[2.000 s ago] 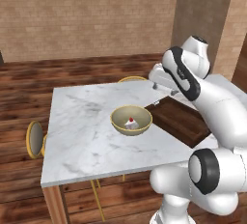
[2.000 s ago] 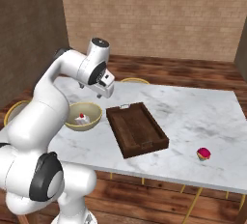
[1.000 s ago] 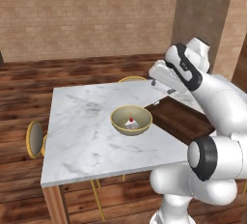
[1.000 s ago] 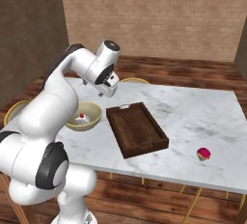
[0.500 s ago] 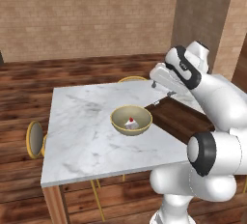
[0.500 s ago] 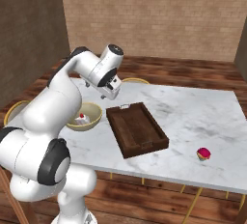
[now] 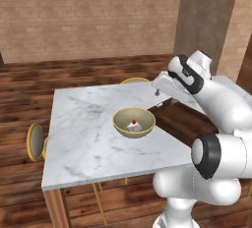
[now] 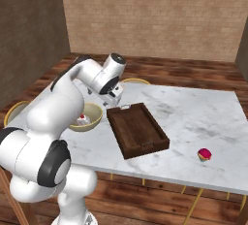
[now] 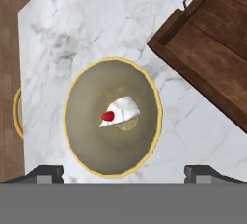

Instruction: Place the bowl with cake and the cupcake onto the tray.

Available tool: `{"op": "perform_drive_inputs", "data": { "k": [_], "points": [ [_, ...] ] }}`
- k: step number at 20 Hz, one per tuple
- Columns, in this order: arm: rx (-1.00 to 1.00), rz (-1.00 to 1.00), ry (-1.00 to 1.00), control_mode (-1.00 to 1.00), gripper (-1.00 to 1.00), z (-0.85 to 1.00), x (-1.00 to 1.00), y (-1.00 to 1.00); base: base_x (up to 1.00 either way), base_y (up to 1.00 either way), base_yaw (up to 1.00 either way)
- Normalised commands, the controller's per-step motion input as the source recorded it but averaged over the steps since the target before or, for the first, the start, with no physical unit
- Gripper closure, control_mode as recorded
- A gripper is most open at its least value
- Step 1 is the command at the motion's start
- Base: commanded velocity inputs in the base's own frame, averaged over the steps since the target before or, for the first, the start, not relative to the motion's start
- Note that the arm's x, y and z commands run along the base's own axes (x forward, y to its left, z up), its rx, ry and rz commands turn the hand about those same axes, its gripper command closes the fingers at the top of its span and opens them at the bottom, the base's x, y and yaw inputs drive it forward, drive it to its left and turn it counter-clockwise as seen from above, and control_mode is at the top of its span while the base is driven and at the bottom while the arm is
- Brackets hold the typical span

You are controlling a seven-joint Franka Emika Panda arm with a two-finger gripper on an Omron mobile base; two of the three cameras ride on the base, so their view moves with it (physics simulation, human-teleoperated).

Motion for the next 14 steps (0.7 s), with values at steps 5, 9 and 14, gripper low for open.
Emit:
{"op": "perform_drive_inputs", "data": {
  "k": [5, 9, 14],
  "points": [
    [0.00, 0.00, 0.00, -1.00, -1.00, -0.22, 0.01, 0.00, 0.00, 0.00, 0.00],
    [0.00, 0.00, 0.00, -1.00, -1.00, -0.22, 0.00, 0.00, 0.00, 0.00, 0.00],
    [0.00, 0.00, 0.00, -1.00, -1.00, -0.25, 0.00, 0.00, 0.00, 0.00, 0.00]
  ]
}}
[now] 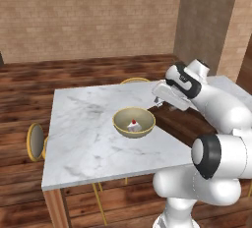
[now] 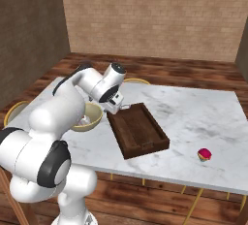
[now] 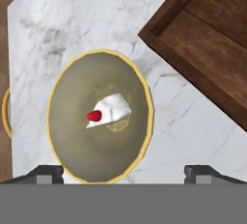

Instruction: Place the bowl with cake and the cupcake onto the tray.

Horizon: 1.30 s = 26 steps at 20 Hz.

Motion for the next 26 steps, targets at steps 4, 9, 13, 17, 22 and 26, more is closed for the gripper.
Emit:
{"op": "perform_drive_inputs", "data": {
  "k": [4, 9, 13, 17, 22, 26],
  "points": [
    [0.00, 0.00, 0.00, -1.00, -1.00, -0.24, 0.00, 0.00, 0.00, 0.00, 0.00],
    [0.00, 0.00, 0.00, -1.00, -1.00, -0.21, 0.00, 0.00, 0.00, 0.00, 0.00],
    [0.00, 0.00, 0.00, -1.00, -1.00, -0.12, 0.00, 0.00, 0.00, 0.00, 0.00],
    [0.00, 0.00, 0.00, -1.00, -1.00, -0.14, 0.00, 0.00, 0.00, 0.00, 0.00],
    [0.00, 0.00, 0.00, -1.00, -1.00, -0.15, 0.00, 0.00, 0.00, 0.00, 0.00],
    [0.00, 0.00, 0.00, -1.00, -1.00, -0.23, 0.03, 0.00, 0.00, 0.00, 0.00]
  ]
}}
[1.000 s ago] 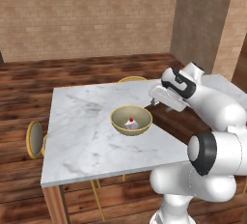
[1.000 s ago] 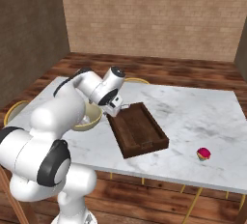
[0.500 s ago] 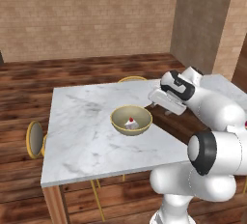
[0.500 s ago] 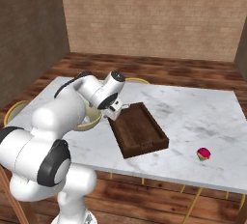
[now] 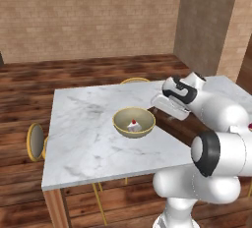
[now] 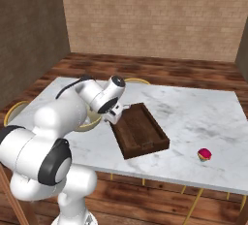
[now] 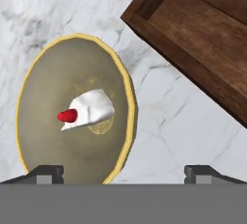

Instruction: Place the bowl with cake and the cupcake onto the tray.

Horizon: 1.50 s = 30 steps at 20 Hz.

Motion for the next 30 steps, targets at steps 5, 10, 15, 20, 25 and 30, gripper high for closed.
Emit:
{"op": "perform_drive_inputs", "data": {
  "k": [5, 10, 15, 20, 25, 30],
  "points": [
    [0.00, 0.00, 0.00, -1.00, -1.00, -0.23, 0.03, 0.00, 0.00, 0.00, 0.00],
    [0.00, 0.00, 0.00, -1.00, -1.00, -0.17, 0.01, 0.00, 0.00, 0.00, 0.00],
    [0.00, 0.00, 0.00, -1.00, -1.00, -0.11, 0.01, 0.02, 0.00, 0.00, 0.00],
    [0.00, 0.00, 0.00, -1.00, -1.00, -0.09, 0.07, 0.04, 0.00, 0.00, 0.00],
    [0.00, 0.00, 0.00, -1.00, -1.00, -0.04, 0.11, 0.08, 0.00, 0.00, 0.00],
    [0.00, 0.00, 0.00, -1.00, -1.00, -0.06, 0.08, 0.03, 0.00, 0.00, 0.00]
  ]
}}
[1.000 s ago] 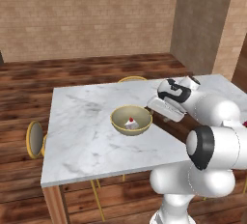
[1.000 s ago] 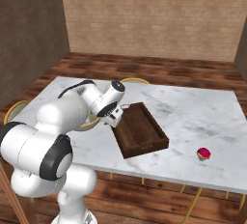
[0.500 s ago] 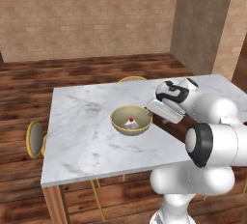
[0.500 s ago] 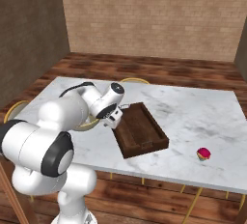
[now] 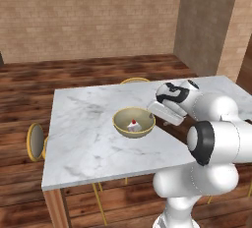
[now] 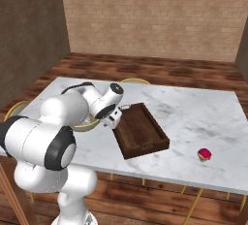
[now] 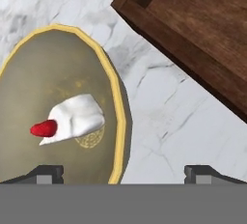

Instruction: Place the bowl with cake and the cupcake onto the tray.

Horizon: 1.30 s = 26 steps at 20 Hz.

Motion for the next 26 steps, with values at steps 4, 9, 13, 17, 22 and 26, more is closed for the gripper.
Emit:
{"op": "perform_drive_inputs", "data": {
  "k": [4, 9, 13, 17, 22, 26],
  "points": [
    [0.00, 0.00, 0.00, -1.00, -1.00, -0.11, 0.03, 0.00, 0.00, 0.00, 0.00],
    [0.00, 0.00, 0.00, -1.00, -1.00, -0.15, 0.03, 0.00, 0.00, 0.00, 0.00],
    [0.00, 0.00, 0.00, -1.00, -1.00, -0.05, 0.01, 0.00, 0.00, 0.00, 0.00],
    [0.00, 0.00, 0.00, -1.00, -1.00, 0.00, 0.02, 0.02, 0.00, 0.00, 0.00],
    [0.00, 0.00, 0.00, -1.00, -1.00, 0.00, 0.01, 0.06, 0.00, 0.00, 0.00],
    [0.00, 0.00, 0.00, -1.00, -1.00, 0.00, 0.01, 0.09, 0.00, 0.00, 0.00]
  ]
}}
